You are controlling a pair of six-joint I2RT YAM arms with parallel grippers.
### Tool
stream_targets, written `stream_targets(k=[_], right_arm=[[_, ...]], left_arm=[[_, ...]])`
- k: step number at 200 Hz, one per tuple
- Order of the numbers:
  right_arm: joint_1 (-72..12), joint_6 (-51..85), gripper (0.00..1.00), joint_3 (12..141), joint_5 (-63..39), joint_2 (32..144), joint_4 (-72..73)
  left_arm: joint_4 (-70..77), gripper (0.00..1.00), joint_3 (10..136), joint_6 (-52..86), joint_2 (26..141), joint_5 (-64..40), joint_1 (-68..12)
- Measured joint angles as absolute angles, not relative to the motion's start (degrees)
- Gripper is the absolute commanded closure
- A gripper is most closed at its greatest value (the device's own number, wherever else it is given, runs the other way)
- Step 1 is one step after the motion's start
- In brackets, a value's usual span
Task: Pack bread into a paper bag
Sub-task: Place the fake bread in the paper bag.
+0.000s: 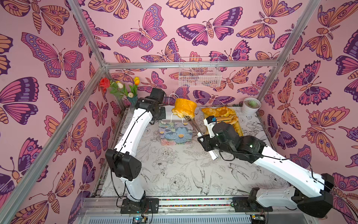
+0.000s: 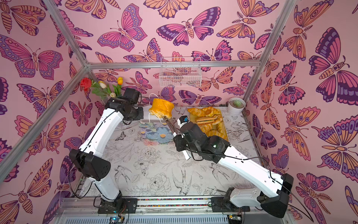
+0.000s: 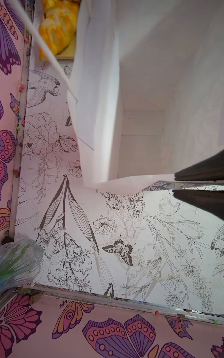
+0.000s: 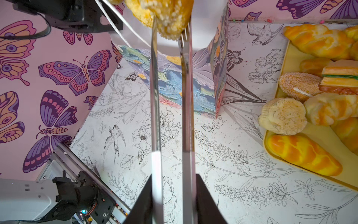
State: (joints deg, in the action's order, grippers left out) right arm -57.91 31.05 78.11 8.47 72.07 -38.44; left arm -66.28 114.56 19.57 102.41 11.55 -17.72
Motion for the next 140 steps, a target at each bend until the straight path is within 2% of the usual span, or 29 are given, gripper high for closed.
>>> stream_targets(k=[44, 140], right_arm=[[-57.91, 31.05, 0.69, 78.08, 8.51, 72.05, -37.87], [-57.91, 31.07, 0.60, 78.06, 9.08, 72.07, -37.01]], left_arm=[[-66.26, 0.80, 114.67, 19.59, 102.35, 10.28, -17.72], [-66.24, 0.80, 114.45, 19.59, 102.26, 10.24, -17.72]])
